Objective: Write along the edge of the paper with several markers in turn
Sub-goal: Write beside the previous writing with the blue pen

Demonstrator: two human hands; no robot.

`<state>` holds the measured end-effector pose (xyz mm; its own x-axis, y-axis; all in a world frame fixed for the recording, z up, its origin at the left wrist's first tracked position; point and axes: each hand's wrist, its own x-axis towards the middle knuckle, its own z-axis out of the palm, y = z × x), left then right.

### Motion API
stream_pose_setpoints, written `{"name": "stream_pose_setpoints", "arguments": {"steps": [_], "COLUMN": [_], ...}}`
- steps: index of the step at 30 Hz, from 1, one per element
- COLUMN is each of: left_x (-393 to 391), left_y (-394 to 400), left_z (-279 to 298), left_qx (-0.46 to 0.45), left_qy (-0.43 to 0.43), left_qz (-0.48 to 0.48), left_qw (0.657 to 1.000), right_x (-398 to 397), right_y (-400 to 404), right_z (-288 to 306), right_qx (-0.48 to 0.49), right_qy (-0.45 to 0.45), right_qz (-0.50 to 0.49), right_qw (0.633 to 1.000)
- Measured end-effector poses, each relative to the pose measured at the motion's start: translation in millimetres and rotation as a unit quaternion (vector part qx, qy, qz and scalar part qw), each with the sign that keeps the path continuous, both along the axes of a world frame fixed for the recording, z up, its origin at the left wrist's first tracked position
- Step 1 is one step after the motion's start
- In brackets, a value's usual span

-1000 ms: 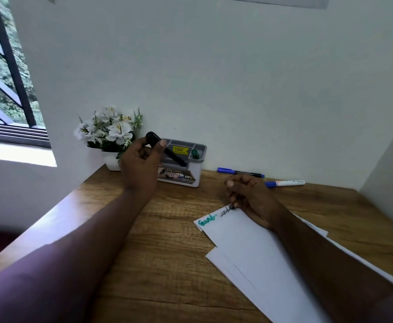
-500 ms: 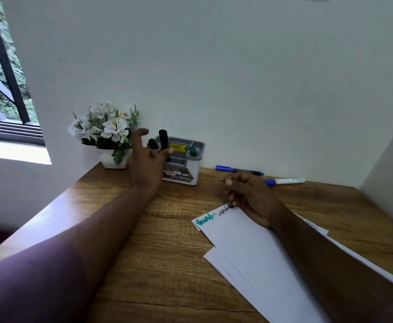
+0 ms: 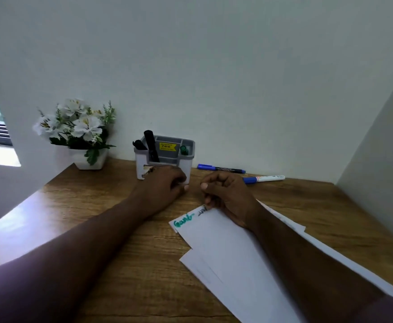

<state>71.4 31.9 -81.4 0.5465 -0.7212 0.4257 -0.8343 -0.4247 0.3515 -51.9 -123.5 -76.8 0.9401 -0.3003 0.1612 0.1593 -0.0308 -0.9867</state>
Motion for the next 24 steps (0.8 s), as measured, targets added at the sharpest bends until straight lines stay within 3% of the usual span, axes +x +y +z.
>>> {"name": "stream_pose_setpoints", "arguments": {"steps": [7,10,14,18,24], "left_x": [-26,-31,-35,-19,-19], "left_y": [-14,-28,-67,-105,-131], "left_z": [8,14,27,16,-5], "left_qx": [-0.005,-0.056,-0.017,0.007,0.049], "left_qy": [0.010,0.023,0.044,0.119,0.046], "left_qz": [-0.086,-0.071,-0.095,-0.027,0.088], "left_qw": [0.996,0.996,0.994,0.992,0.994], "right_x": [-2,-2,-1,1,4], "right_y": [-16,-21,-27,-30,-34], "right_z": [9,8,-1,-3,-2], "right_qx": [0.042,0.087,0.134,0.153,0.225], "right_qy": [-0.095,-0.111,-0.097,-0.082,-0.067], "right_qz": [-0.097,-0.116,-0.133,-0.140,-0.125], "right_qw": [0.990,0.983,0.977,0.975,0.964]}}
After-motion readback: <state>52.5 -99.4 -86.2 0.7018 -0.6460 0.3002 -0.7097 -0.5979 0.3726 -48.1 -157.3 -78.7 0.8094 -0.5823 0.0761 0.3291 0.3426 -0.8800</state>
